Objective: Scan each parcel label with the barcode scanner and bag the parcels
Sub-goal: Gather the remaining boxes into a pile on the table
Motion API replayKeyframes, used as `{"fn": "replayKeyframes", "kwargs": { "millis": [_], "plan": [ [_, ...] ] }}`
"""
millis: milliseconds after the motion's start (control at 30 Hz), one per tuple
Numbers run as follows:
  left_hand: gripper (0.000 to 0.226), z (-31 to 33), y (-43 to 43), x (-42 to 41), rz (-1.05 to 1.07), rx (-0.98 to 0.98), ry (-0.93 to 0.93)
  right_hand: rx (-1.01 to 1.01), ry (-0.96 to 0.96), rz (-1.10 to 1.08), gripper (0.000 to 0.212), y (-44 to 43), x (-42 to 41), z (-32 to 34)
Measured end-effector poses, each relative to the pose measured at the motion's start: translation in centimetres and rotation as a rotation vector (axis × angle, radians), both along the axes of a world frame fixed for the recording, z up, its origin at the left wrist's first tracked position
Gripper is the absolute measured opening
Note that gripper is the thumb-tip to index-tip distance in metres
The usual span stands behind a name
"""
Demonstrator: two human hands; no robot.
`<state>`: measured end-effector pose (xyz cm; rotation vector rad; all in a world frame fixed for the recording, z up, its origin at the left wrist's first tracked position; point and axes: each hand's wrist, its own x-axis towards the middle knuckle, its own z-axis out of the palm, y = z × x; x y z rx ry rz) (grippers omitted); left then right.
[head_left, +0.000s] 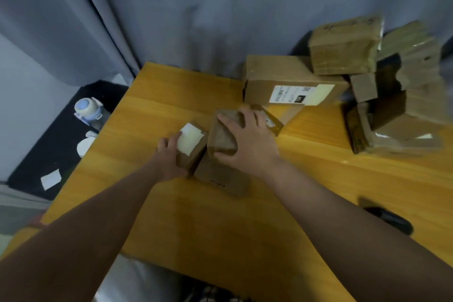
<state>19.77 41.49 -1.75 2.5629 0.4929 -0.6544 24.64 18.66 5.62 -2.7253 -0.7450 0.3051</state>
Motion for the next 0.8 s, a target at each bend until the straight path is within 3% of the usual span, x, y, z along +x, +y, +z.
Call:
{"fn": "replayKeyframes", "kwargs": {
  "millis": [333, 567, 633, 733, 800],
  "plan": [
    [0.112, -0.1, -14.3, -5.6, -0.241, -0.077, -0.002, 0.133, 0.158, -0.037, 0.102, -18.1, -6.5, 0.3],
    [0.104, 0.8, -18.2, -7.1, -0.595, 0.137, 0.191, 0.105, 0.194, 0.085, 0.108, -24.4, -10.2, 0.1],
    [0.098, 1.3, -18.2, -7.3, -0.617, 0.237, 0.167, 0.257, 0.253, 0.041, 0.110, -25.1, -10.4, 0.2],
    [0.093, 1.8, -18.0, -7.2, -0.542, 0.403, 0.124, 0.606, 0.314, -0.224, 0.115, -25.5, -9.9, 0.0],
    [0.097, 1.8, -17.4, -7.4, -0.452, 0.485, 0.176, 0.718, 0.305, -0.375, 0.112, -25.0, -9.4, -0.7]
  ]
}}
